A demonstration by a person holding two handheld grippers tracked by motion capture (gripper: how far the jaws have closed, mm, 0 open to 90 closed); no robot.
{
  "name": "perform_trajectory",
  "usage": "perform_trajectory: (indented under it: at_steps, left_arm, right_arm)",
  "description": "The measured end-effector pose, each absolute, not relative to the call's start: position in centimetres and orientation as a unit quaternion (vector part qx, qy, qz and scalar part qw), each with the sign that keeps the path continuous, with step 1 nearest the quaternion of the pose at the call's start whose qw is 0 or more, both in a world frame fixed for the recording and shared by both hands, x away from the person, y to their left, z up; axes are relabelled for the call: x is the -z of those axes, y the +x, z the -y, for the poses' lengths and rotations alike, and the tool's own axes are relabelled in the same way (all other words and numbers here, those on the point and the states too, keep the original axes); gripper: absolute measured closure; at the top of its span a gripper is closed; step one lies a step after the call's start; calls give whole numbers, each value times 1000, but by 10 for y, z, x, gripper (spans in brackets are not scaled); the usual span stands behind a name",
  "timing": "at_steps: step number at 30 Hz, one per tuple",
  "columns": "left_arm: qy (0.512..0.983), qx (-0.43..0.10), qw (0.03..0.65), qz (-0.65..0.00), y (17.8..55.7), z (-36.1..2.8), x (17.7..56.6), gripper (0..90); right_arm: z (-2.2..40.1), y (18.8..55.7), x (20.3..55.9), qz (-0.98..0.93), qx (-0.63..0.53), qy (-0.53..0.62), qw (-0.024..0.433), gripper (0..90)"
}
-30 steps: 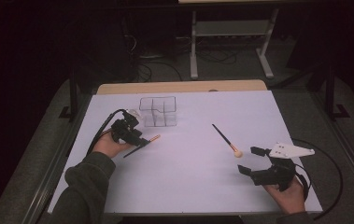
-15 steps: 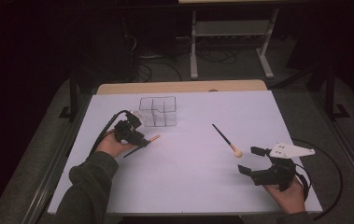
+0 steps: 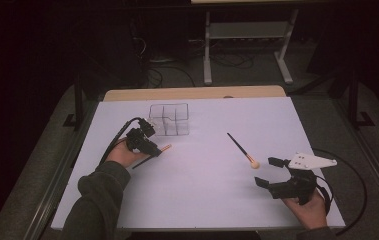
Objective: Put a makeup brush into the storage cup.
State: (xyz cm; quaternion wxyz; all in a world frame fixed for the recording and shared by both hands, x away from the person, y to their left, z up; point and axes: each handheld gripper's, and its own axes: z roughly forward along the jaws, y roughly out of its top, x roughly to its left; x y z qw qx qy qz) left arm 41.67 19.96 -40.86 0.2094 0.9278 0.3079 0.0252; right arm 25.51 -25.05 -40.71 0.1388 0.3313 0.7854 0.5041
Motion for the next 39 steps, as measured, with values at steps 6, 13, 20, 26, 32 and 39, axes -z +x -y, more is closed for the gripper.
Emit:
perform_trajectory:
  at_steps: [6,13,20,26,32,39]
  left_arm:
    - [929,-24,200,-311,419,-195,413,643]
    - [929,-24,189,-316,420,-193,416,683]
    - [935,-22,169,-310,423,-195,417,724]
    - [940,-38,160,-299,421,-193,418,759]
    - [939,-45,159,-302,420,-192,418,774]
    - [939,-50,159,-302,419,-192,419,829]
  right_arm:
    - [251,255,407,-785,-504,333,138,140]
    - [252,255,407,-785,-504,333,137,140]
    - [252,255,408,-785,-504,333,137,140]
    - [252,255,407,-785,-503,334,139,140]
    - [251,255,407,-785,-503,333,139,140]
    - [250,254,407,-786,-502,334,138,140]
